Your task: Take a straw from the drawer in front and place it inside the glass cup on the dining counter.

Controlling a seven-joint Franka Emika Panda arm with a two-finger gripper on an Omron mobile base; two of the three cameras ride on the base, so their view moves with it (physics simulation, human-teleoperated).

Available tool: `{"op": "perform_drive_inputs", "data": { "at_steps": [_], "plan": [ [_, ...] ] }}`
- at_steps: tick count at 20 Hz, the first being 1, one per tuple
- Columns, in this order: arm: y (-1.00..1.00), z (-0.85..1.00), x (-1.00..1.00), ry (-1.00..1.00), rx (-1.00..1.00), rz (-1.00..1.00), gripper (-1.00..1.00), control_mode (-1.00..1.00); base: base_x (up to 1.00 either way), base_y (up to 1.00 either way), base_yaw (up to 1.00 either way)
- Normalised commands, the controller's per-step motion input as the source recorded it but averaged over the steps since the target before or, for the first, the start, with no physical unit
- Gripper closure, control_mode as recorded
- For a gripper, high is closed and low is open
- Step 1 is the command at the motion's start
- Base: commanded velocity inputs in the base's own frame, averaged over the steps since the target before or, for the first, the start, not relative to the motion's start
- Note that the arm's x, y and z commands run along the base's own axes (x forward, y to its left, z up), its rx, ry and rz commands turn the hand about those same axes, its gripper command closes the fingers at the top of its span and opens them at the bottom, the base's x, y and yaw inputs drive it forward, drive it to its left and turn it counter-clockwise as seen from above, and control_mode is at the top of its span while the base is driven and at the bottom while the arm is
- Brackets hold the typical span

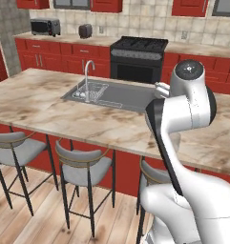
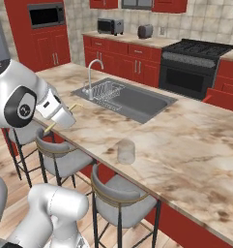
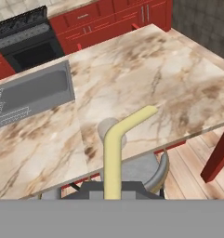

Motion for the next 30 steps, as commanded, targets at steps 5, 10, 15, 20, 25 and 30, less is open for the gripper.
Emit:
{"op": "perform_drive_inputs", "data": {
  "at_steps": [5,10,15,20,25,30],
  "plan": [
    [0.00,0.00,0.00,0.00,0.00,0.00,1.00,1.00,0.00,0.00,-0.01],
    [0.00,0.00,0.00,0.00,0.00,0.00,1.00,1.00,0.00,0.00,0.00],
    [0.00,0.00,0.00,0.00,0.00,0.00,1.00,1.00,0.00,-0.04,-0.02],
    [0.00,0.00,-0.06,0.01,0.00,-0.02,1.00,-1.00,0.00,-0.01,-0.01],
    [-0.15,0.00,0.00,0.00,0.00,0.00,1.00,-1.00,0.00,0.00,0.00],
    [-0.25,0.00,0.00,0.00,0.00,0.00,1.00,-1.00,0.00,0.00,0.00]
  ]
}}
